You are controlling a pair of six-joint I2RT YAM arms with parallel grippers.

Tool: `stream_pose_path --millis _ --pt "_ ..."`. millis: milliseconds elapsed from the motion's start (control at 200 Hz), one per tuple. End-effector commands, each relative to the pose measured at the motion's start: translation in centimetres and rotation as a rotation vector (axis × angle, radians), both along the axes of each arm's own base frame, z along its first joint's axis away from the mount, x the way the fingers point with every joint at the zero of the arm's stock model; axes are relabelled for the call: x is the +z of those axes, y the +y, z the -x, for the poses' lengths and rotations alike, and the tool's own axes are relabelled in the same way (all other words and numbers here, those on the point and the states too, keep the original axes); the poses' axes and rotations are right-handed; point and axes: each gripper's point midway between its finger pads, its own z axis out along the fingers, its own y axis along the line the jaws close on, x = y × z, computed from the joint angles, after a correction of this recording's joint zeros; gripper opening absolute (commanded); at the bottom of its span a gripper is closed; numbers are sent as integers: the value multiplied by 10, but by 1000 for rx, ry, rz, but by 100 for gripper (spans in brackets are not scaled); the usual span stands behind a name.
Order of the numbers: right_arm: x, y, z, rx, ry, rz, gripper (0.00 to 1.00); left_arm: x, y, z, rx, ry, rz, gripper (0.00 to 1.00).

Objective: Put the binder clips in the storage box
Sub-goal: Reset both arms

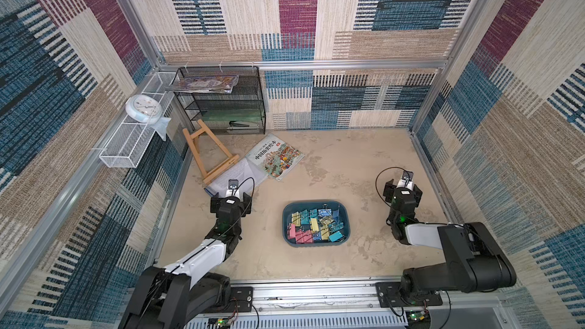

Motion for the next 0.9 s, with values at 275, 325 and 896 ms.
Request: stream_pose_path --millis 275,325,896 --pt "9 21 -9 251 -108 -89 89 -9 5 -55 -60 -48 165 99" --pt "15 20 -6 244 -163 -78 90 -15 10 -56 -60 -28 213 99" --pt "11 21 -9 249 -121 -82 98 -21 17 -59 -57 -23 263 99"
